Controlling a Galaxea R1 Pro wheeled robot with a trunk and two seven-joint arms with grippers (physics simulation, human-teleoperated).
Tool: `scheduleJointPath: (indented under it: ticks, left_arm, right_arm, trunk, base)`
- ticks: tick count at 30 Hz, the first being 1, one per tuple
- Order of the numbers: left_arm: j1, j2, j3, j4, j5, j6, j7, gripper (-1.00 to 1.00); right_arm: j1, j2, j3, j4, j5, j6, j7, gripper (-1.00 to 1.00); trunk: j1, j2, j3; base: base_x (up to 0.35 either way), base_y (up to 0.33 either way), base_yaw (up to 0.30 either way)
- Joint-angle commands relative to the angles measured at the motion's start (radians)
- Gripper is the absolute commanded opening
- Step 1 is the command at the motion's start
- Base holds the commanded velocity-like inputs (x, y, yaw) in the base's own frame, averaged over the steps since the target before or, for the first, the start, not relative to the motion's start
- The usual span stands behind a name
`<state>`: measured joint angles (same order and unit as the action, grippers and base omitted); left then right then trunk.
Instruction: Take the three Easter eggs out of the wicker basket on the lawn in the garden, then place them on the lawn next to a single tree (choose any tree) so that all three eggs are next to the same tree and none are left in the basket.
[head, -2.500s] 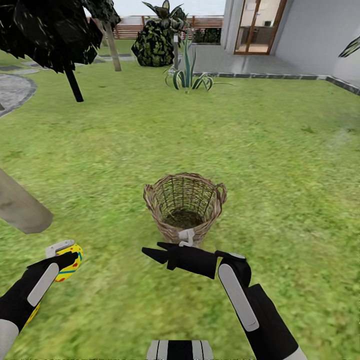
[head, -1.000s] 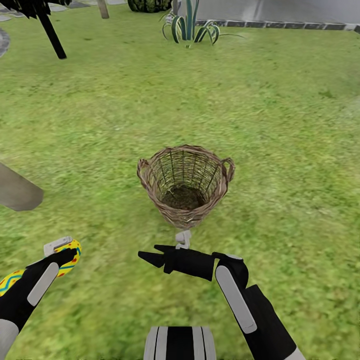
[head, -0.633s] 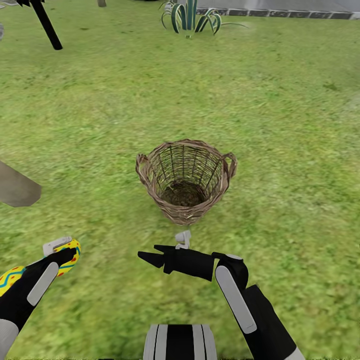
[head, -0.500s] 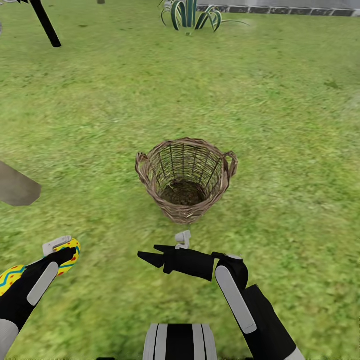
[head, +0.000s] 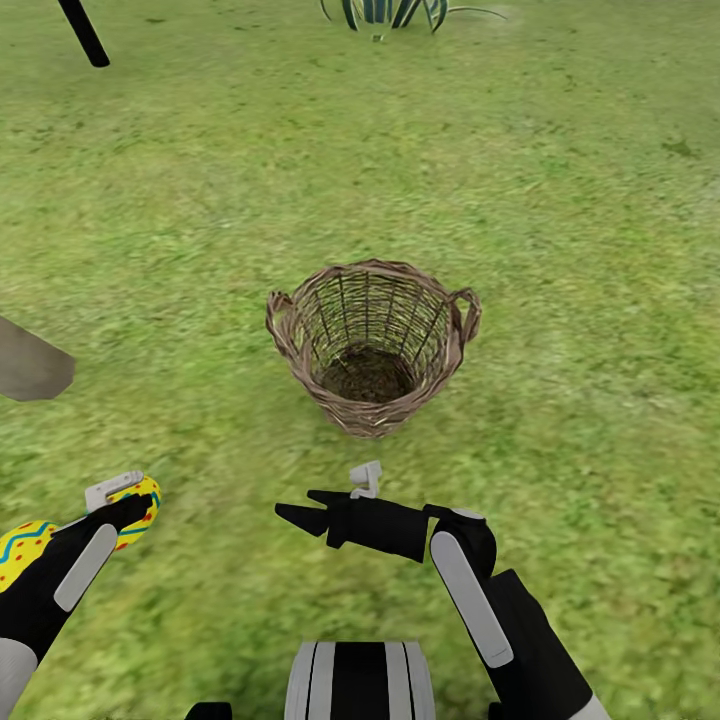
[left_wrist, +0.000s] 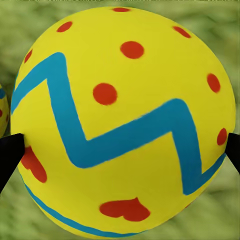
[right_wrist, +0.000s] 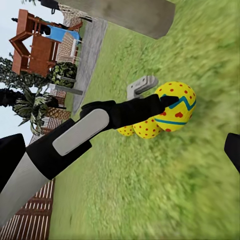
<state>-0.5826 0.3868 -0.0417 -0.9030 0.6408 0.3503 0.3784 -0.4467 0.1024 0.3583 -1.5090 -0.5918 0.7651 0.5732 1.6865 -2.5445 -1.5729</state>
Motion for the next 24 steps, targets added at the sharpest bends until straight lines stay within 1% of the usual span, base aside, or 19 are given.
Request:
scheduleJointPath:
  ticks: [1,3,4,8,10,14,24]
  left_arm:
    - [0.000,0.001,-0.004,-0.002,0.010,0.001,0.008,-1.00]
    - [0.000,0.001,-0.004,-0.002,0.010,0.001,0.008,-1.00]
    - [0.000,0.001,-0.004,-0.002,0.010,0.001,0.008,-1.00]
    - [0.000,0.001,-0.004,-0.002,0.010,0.002,0.008,-1.00]
    - [0.000,0.001,-0.004,-0.002,0.010,0.002,0.008,-1.00]
    - [0.000,0.001,-0.004,-0.002,0.010,0.002,0.008,-1.00]
    - [0.000,0.001,-0.003,-0.004,0.010,0.002,0.008,-1.00]
  right_arm:
    - [0.000,0.000,-0.001,-0.001,-0.003,0.007,0.000,1.00]
    - [0.000,0.000,0.002,-0.001,-0.003,0.007,0.001,1.00]
    - [0.000,0.000,0.010,-0.002,-0.003,0.007,0.001,1.00]
    - [-0.001,0.000,0.067,-0.025,-0.003,0.007,0.002,1.00]
    - [-0.001,-0.001,0.087,-0.042,-0.004,0.007,0.002,1.00]
    - [-0.001,-0.002,0.096,-0.050,-0.005,0.007,0.002,1.00]
    - [0.003,-0.012,0.082,-0.055,-0.014,0.007,0.012,1.00]
  trunk:
    - [0.000,0.000,-0.001]
    - [0.000,0.000,-0.001]
    - [0.000,0.000,-0.001]
    - [0.000,0.000,-0.001]
    - [0.000,0.000,-0.001]
    - [0.002,-0.001,-0.016]
    - [0.002,-0.001,-0.016]
  base:
    - [0.000,0.000,0.000]
    - [0.000,0.000,0.000]
    - [0.000,0.000,0.000]
    - [0.000,0.000,0.000]
    - [0.000,0.000,0.000]
    - [0.000,0.000,0.000]
    - [0.000,0.000,0.000]
